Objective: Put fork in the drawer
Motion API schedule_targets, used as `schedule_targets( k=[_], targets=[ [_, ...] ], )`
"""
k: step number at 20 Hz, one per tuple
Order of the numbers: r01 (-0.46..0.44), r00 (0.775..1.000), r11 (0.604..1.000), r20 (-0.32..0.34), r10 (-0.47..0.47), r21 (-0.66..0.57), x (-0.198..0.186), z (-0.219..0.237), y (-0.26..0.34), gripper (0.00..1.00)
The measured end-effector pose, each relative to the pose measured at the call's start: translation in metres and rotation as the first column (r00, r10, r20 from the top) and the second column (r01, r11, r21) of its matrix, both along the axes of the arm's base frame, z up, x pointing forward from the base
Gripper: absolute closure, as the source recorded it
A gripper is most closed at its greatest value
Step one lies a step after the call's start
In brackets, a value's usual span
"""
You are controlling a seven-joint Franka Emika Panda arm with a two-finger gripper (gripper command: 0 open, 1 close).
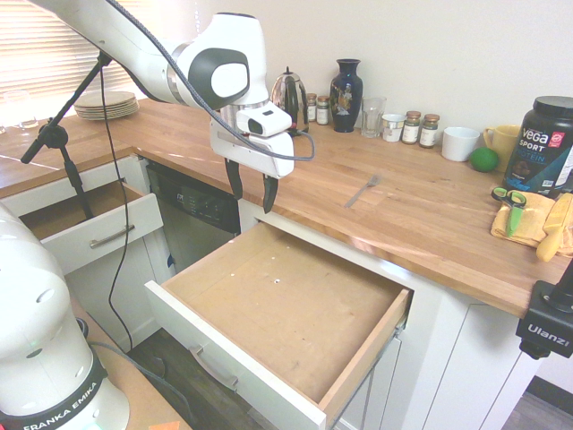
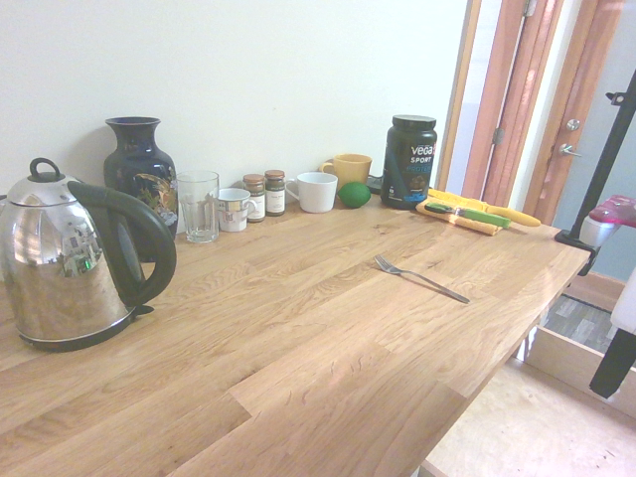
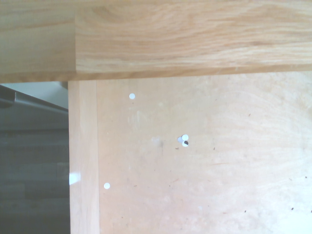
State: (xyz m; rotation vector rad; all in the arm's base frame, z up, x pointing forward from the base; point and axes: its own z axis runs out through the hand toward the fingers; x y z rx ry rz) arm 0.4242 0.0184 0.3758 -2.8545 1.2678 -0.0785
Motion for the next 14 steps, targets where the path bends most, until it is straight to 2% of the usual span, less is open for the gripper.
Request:
schedule_targets(
  k=[8,14],
  targets=[
    [-0.003,1.000,1.000,0.014,0.003,-0.018,0.007,0.001,-0.010,0.00],
    [-0.026,0.999,0.999,0.025,0.027,-0.033,0.046,0.006,-0.036,0.00]
  ],
)
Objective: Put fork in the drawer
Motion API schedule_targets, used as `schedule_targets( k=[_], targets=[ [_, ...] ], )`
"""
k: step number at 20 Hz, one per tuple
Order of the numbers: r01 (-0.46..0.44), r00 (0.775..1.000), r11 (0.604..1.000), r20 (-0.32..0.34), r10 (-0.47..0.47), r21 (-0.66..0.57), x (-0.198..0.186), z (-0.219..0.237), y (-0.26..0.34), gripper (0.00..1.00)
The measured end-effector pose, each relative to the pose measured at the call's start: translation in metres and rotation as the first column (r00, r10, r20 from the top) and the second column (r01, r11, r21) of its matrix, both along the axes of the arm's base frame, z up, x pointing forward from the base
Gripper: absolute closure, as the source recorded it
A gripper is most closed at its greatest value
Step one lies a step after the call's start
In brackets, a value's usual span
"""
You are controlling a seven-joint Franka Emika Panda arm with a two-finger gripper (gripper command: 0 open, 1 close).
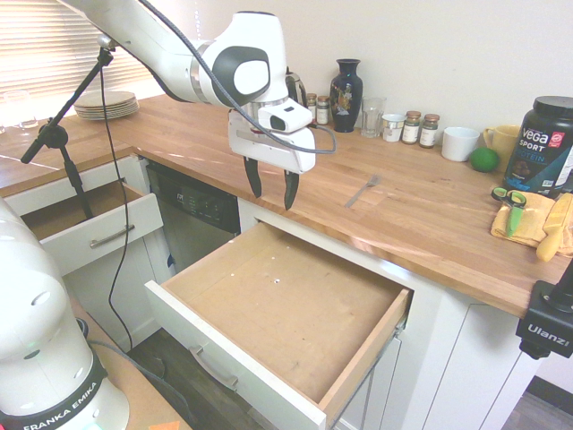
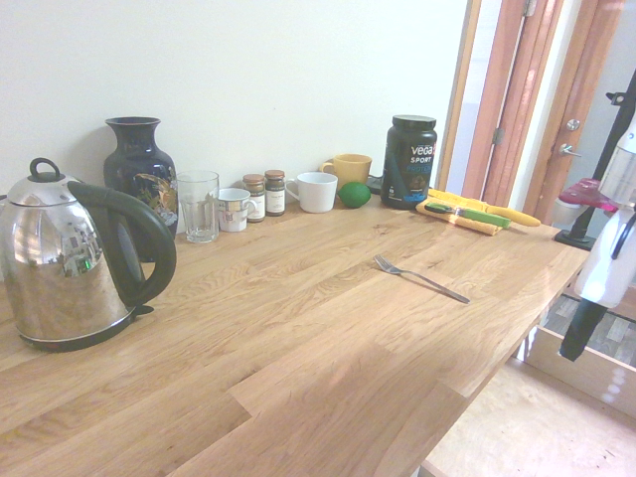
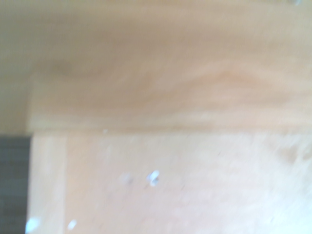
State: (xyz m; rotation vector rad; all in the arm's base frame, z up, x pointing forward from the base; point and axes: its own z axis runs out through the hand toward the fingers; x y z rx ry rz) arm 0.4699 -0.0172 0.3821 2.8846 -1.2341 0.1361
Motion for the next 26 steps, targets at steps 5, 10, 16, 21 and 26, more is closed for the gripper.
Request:
schedule_targets(
  k=[5,10,16,21,26],
  targets=[
    [0.007,1.000,1.000,-0.006,-0.007,0.004,0.047,-0.007,-0.016,0.00],
    [0.018,1.000,1.000,0.001,-0.018,0.003,0.102,-0.013,-0.026,0.00],
    [0.028,1.000,1.000,0.000,-0.028,-0.005,0.163,-0.017,-0.035,0.00],
    [0.043,0.999,0.999,-0.011,-0.043,-0.010,0.200,-0.026,-0.047,0.00],
    [0.050,0.998,0.999,-0.025,-0.050,-0.018,0.232,-0.035,-0.057,0.00]
  ],
)
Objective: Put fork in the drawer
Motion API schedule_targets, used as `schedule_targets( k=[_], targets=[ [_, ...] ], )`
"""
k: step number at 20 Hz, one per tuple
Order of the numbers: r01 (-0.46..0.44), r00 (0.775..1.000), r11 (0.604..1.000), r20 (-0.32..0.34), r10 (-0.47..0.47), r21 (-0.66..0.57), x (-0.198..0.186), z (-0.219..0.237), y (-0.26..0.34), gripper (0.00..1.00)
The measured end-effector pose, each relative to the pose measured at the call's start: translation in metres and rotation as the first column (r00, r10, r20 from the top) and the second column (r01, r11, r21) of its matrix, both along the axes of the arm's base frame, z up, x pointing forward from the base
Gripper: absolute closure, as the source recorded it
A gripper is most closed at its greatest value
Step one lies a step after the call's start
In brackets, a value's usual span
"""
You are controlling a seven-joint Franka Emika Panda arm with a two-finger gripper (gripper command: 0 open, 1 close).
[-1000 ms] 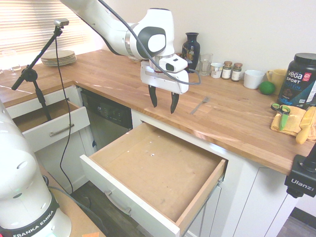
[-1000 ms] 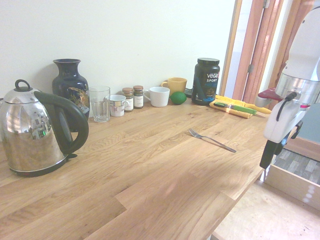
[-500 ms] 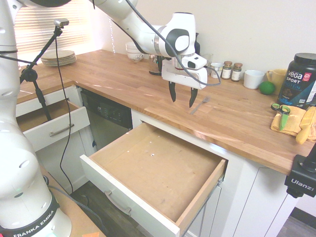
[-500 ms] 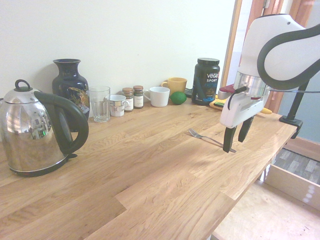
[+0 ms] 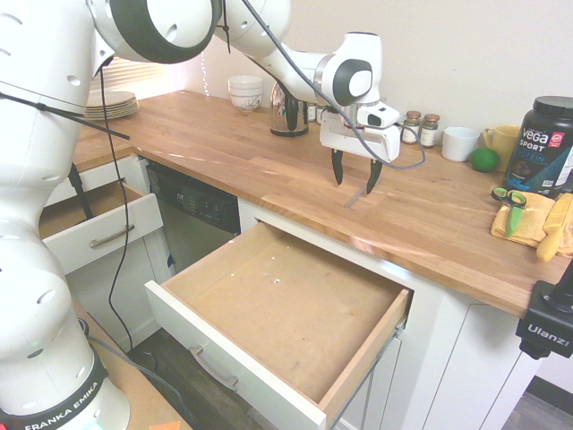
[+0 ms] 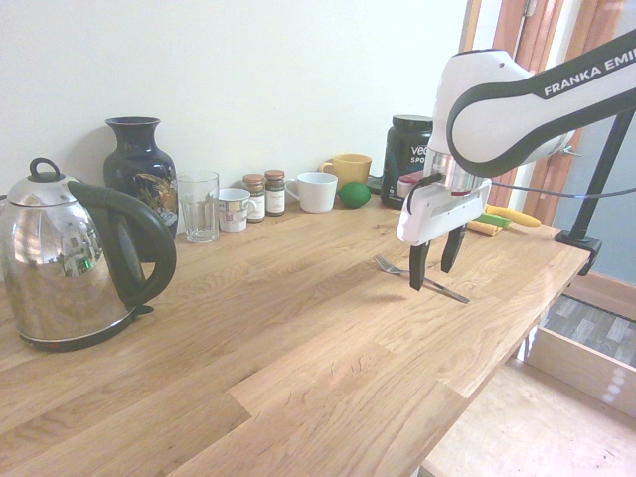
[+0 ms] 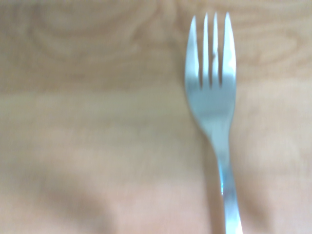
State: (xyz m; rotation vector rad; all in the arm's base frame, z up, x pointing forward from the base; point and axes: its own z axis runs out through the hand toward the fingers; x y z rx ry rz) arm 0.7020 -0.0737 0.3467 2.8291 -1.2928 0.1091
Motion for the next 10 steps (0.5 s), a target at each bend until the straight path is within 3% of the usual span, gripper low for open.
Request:
schedule_targets(
  k=[6,7,10],
  targets=[
    [0.003,1.000,1.000,-0.013,-0.003,0.000,0.027,-0.010,-0.002,0.00],
    [0.005,1.000,1.000,-0.014,-0.005,0.001,0.031,-0.010,-0.002,1.00],
    [0.009,1.000,1.000,-0.012,-0.009,0.003,0.038,-0.009,-0.004,1.00]
  ],
)
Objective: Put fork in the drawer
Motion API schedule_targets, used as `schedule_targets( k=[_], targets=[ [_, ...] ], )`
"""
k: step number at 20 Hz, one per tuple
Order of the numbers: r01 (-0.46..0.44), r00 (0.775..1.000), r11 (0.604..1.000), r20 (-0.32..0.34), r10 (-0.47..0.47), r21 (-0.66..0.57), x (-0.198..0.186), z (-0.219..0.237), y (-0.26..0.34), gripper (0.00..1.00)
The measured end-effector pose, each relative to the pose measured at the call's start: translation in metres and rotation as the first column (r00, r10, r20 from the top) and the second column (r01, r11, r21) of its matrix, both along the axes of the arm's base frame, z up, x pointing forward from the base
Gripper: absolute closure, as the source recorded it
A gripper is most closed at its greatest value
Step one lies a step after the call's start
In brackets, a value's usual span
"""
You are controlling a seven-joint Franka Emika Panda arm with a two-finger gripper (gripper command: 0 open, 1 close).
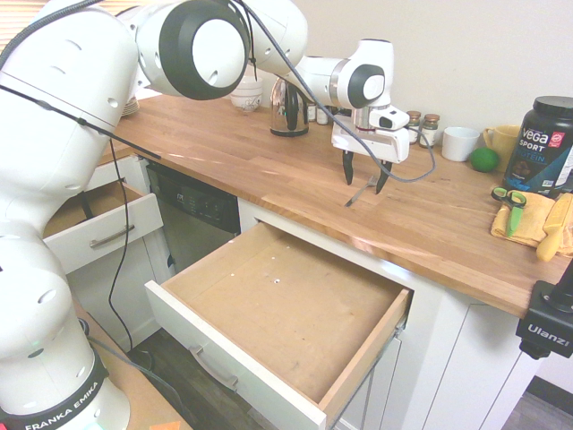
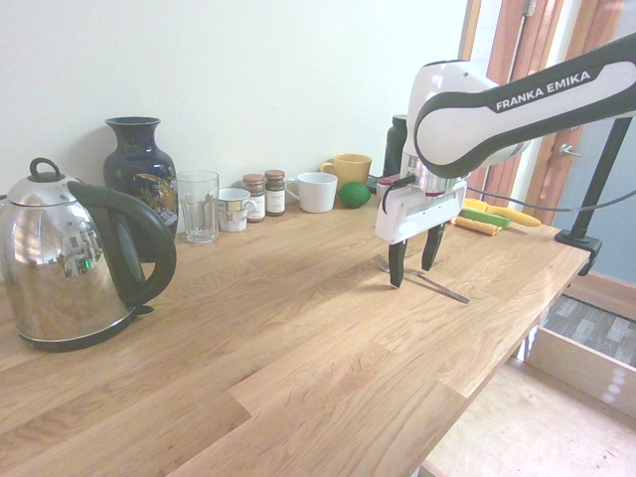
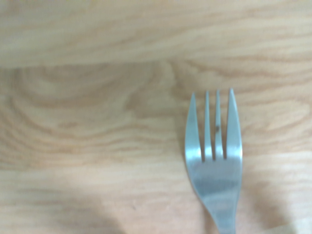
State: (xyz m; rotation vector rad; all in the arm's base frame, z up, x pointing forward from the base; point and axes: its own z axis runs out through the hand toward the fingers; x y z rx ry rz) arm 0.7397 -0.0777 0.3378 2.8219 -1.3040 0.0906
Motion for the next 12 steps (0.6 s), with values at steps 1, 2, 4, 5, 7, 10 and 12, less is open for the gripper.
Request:
schedule_targets(
  k=[1,2,4,5,7,10,12],
  targets=[
    [0.001,1.000,1.000,0.002,-0.001,0.000,0.0015,0.0001,-0.0003,1.00],
    [0.001,1.000,1.000,0.001,-0.001,0.000,0.0025,0.0001,-0.0006,1.00],
    [0.003,1.000,1.000,-0.002,-0.003,0.000,0.0027,-0.0007,-0.0015,1.00],
    [0.004,1.000,1.000,-0.004,-0.004,-0.001,0.0024,-0.0010,-0.0023,1.00],
    [0.007,1.000,1.000,-0.006,-0.007,-0.002,0.0021,-0.0011,-0.0039,1.00],
    [0.010,1.000,1.000,-0.006,-0.010,-0.001,0.0020,-0.0011,-0.0042,1.00],
    [0.011,1.000,1.000,-0.006,-0.011,0.000,0.0020,-0.0016,-0.0031,1.00]
  ],
)
